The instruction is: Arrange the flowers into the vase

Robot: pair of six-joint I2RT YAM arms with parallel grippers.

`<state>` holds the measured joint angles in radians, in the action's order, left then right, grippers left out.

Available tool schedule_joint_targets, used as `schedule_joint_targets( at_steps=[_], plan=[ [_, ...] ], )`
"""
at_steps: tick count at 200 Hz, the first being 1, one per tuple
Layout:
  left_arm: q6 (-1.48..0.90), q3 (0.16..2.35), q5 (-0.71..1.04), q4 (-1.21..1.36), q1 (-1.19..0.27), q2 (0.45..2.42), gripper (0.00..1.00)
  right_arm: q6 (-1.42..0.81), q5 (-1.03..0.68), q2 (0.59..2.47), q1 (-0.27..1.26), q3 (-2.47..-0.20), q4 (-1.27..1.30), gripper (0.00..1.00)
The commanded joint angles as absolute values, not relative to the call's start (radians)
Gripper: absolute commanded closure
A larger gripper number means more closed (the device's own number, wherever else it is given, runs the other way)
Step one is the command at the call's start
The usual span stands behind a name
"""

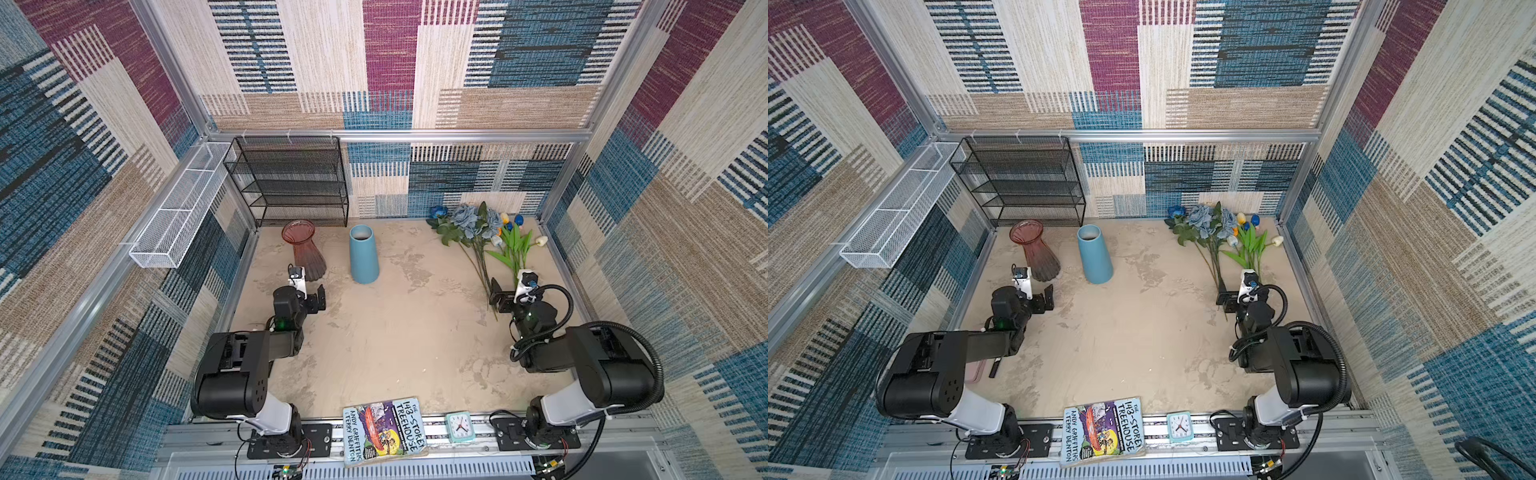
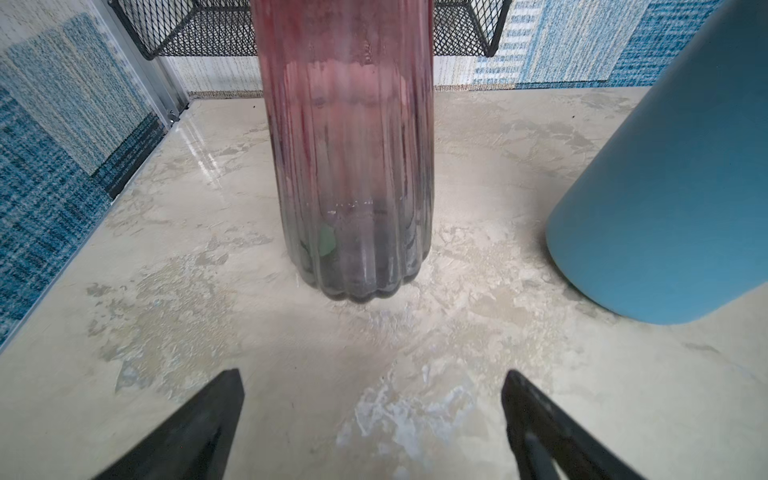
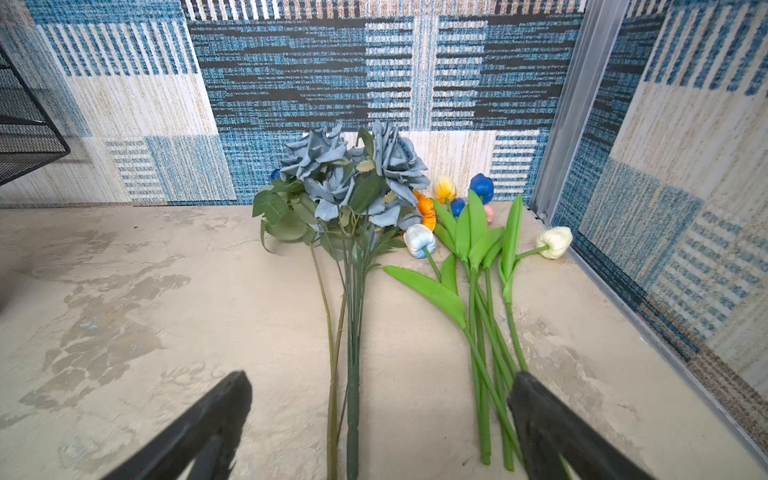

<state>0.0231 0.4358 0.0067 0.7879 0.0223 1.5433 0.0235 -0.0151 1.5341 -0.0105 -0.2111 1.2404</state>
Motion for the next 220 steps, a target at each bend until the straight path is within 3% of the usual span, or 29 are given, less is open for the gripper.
schedule_joint_targets(
  at_steps=[1,190,220],
  plan=[
    [0.023,0.444,0.020,0.790,0.025,1.545,0.00,0.017,-0.002,1.536,-0.009,-0.213,1.279,0.00],
    [0.020,0.441,0.033,0.795,0.033,1.542,0.00,0.015,0.004,1.530,-0.009,-0.211,1.284,0.00],
    [0.040,0.428,-0.044,0.681,-0.010,1.360,0.00,-0.032,0.084,1.325,-0.009,-0.279,0.983,0.00]
  ],
)
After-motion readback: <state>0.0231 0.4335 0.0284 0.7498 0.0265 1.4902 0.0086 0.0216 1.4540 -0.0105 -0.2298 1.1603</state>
